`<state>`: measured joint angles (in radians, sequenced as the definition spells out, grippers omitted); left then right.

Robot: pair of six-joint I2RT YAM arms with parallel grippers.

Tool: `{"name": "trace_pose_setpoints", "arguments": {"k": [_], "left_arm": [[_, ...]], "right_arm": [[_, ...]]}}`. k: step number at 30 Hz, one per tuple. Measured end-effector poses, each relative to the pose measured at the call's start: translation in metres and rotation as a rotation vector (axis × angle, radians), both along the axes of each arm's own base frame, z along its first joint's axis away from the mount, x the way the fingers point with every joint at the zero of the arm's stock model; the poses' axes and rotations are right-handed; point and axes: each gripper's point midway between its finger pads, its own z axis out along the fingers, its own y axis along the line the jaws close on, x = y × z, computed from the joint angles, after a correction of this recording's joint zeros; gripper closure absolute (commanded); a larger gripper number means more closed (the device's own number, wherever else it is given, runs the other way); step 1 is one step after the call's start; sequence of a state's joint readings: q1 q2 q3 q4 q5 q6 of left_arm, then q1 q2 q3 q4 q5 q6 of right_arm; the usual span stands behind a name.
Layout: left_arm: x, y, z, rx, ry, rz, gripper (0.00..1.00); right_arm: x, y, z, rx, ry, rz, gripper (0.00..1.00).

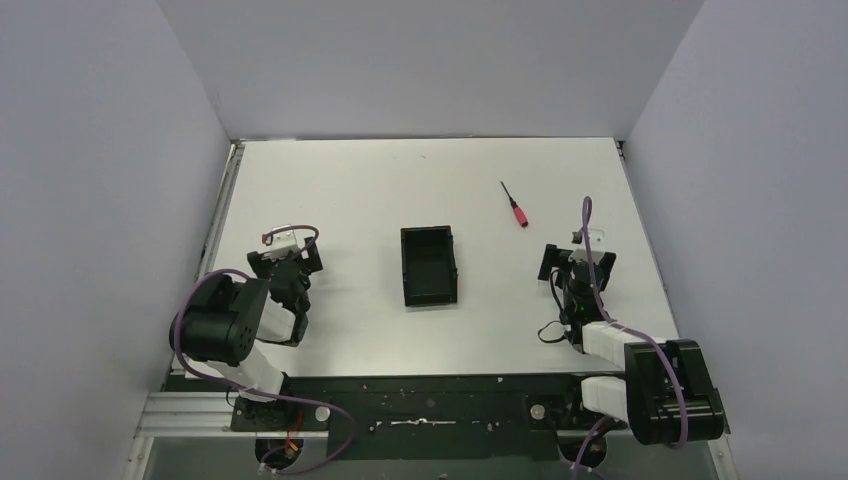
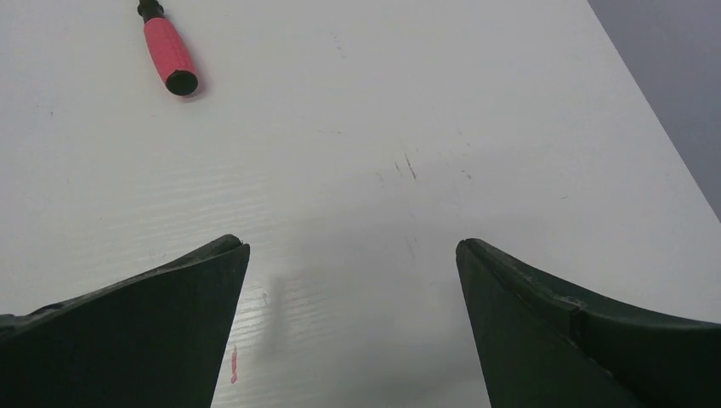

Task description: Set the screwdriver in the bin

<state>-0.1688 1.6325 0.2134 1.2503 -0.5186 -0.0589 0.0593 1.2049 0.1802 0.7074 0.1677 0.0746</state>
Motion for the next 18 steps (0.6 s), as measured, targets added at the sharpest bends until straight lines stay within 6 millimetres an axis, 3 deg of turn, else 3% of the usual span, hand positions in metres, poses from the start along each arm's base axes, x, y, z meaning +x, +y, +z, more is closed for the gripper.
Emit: {"name": "trace_pose_setpoints", "arguments": {"k": [4, 6, 10, 15, 18], "left_arm": [[0.0, 0.0, 0.0, 0.0, -0.001, 0.0, 0.03], [0.0, 0.0, 0.0, 0.0, 0.0, 0.0, 0.03], [0.0, 0.0, 0.0, 0.0, 0.0, 0.0, 0.03], [0.0, 0.0, 0.0, 0.0, 0.0, 0.0, 0.03], [0.0, 0.0, 0.0, 0.0, 0.001, 0.0, 0.03]], "right_arm": [[-0.001, -0.001, 0.005, 0.009, -0.009, -0.01, 0.0], [0.003, -0.002, 0.019, 0.026, -0.037, -0.026, 0.0], [0.029, 0.001, 0.083, 0.053, -0.152, -0.025, 0.0], [0.084, 0.022, 0.17, 0.086, -0.189, 0.073, 0.0], [0.121, 0.04, 0.196, 0.112, -0.12, 0.139, 0.0]]}}
